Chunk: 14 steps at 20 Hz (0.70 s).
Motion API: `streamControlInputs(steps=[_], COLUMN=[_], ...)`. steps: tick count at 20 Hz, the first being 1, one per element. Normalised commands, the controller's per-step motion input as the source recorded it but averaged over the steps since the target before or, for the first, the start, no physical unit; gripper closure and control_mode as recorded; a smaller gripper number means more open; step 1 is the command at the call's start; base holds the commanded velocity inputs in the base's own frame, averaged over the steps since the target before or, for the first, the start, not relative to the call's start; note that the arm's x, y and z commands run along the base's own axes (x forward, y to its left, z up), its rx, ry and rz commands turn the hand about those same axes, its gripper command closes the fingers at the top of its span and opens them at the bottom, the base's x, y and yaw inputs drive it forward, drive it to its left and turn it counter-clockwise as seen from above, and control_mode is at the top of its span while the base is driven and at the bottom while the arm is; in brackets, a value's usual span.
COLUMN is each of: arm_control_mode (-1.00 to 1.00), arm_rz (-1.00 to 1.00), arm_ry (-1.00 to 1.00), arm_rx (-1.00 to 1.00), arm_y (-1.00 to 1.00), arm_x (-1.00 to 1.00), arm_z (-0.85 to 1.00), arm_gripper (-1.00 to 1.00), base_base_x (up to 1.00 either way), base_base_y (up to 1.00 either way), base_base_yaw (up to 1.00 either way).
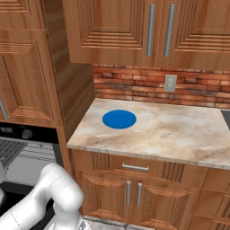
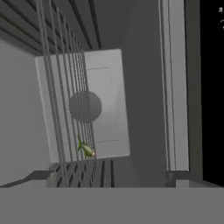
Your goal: Take the fish from the oven and place it on the plate on the counter.
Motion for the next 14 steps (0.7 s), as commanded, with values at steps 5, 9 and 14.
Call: streamControlInputs(steps=[5, 9, 14], arm_control_mode=[-1.0, -1.0, -1.0], arm_rz=[0.09, 0.02, 0.0], arm_ry=[0.01, 0.0, 0.08], arm_rx=[0.0, 0.0, 0.0], arm_y=[0.06, 0.15, 0.17], arm_x=[0.25, 0.32, 0.27], arm_z=[-0.19, -0.28, -0.49], arm_gripper=[-1.0, -1.0, -1.0], base_base_x=[0.0, 0.0, 0.0], base_base_y=[0.0, 0.0, 0.0], base_base_yaw=[0.0, 0.0, 0.0])
